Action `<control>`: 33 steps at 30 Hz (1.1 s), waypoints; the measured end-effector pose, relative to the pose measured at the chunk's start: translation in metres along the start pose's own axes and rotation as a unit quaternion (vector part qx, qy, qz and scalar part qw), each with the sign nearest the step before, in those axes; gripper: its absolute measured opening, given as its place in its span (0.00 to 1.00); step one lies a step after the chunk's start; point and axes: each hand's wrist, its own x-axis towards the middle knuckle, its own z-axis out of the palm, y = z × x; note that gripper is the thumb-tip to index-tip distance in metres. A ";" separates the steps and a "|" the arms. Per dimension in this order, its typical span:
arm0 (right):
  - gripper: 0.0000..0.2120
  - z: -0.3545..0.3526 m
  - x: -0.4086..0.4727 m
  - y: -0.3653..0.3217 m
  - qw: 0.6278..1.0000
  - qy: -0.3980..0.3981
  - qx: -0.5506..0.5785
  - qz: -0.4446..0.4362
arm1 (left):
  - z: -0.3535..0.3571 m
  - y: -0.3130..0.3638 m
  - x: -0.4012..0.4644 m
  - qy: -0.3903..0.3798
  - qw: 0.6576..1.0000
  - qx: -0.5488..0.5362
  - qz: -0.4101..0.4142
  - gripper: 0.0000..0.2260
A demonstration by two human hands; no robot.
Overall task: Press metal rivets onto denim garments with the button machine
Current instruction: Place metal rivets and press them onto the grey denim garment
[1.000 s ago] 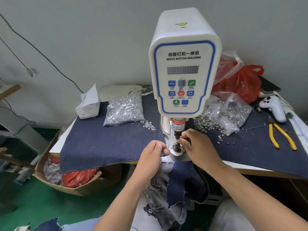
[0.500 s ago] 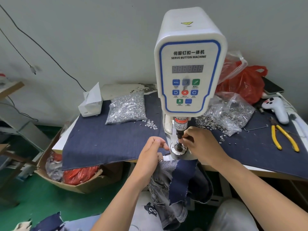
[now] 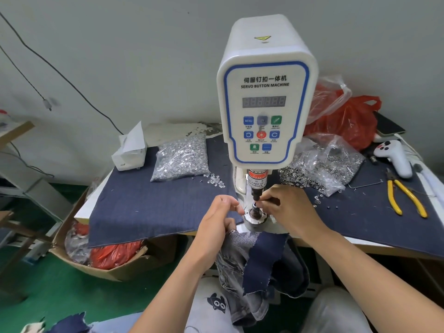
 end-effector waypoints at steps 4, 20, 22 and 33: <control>0.02 -0.002 -0.003 -0.005 1.000 0.011 0.000 0.027 | -0.001 0.000 0.001 -0.007 1.000 -0.011 0.008 0.15; 0.08 -0.026 -0.047 -0.015 0.943 -0.260 0.205 0.038 | -0.002 0.010 -0.006 -0.147 0.985 0.009 0.091 0.04; 0.11 -0.030 -0.046 -0.017 0.951 -0.243 0.194 0.004 | -0.003 0.012 -0.007 -0.167 0.977 0.108 0.073 0.04; 0.14 -0.034 -0.045 -0.013 0.925 -0.370 -0.087 -0.005 | -0.020 0.009 -0.014 -0.244 0.915 0.302 0.113 0.08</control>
